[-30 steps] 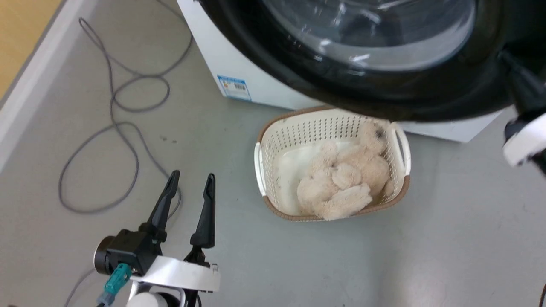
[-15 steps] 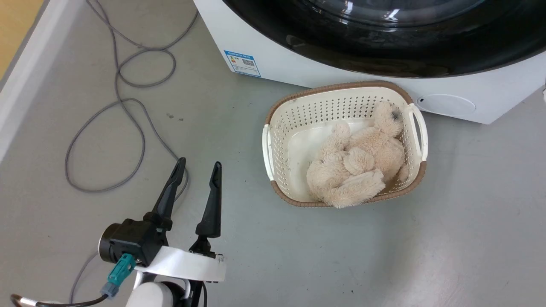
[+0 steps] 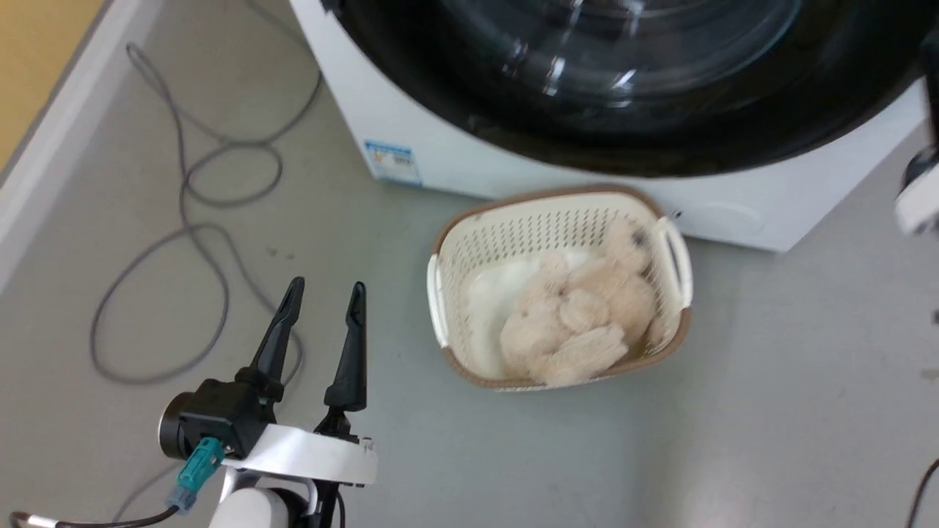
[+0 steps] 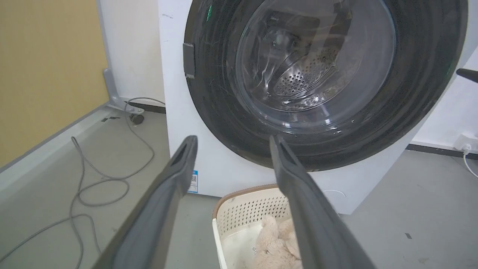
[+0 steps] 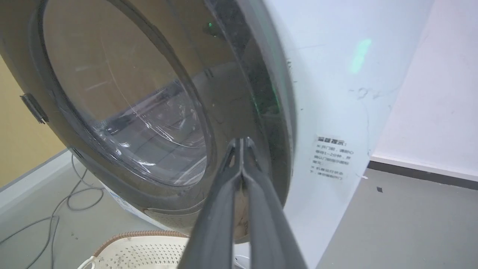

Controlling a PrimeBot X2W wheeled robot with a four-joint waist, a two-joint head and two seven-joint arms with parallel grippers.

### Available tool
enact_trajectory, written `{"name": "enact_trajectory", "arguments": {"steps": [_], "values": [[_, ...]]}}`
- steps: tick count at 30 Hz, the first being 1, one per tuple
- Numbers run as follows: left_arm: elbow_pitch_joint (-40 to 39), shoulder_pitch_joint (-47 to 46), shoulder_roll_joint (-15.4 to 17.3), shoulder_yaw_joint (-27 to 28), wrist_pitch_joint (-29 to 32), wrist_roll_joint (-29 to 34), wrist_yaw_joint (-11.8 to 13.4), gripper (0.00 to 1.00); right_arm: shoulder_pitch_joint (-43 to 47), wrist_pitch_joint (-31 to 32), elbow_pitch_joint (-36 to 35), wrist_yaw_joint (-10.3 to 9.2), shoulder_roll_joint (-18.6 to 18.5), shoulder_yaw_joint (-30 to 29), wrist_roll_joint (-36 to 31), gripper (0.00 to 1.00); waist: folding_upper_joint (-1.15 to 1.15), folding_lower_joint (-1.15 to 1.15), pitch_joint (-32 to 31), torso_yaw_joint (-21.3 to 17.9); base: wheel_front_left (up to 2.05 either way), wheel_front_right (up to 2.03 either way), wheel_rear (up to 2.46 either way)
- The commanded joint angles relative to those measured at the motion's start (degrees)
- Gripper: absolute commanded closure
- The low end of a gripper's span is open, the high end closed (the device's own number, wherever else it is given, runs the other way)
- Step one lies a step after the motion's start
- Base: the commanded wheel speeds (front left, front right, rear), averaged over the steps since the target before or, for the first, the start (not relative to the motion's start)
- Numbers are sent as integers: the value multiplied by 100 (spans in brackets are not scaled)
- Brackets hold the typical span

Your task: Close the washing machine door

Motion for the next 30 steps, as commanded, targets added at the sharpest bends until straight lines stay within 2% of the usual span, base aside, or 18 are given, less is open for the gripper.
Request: {"name": "enact_trajectory", "arguments": {"steps": [1,8,12,22,30], "values": [[20,55,0,14,-25,41,29,0,178,-50,-45,-6,50,47,51,100,0,0,-219,-155,0,0,0],[211,304,0,161,-25,141,128,0,1356,-299,-738,-6,202,191,187,100,0,0,-880,-549,0,0,0],[297,435,0,264,-25,108,183,0,2144,-330,-1334,-6,402,-43,-43,100,0,0,-1161,-754,0,0,0],[461,740,-1,527,-25,197,216,0,4208,-335,-3002,-6,1565,-1327,-1213,100,0,0,-1662,-1135,0,0,0],[616,975,-1,437,-25,247,237,0,5168,-335,-3601,-6,2283,-1861,-1848,100,0,0,-1810,-1200,0,0,0]]}}
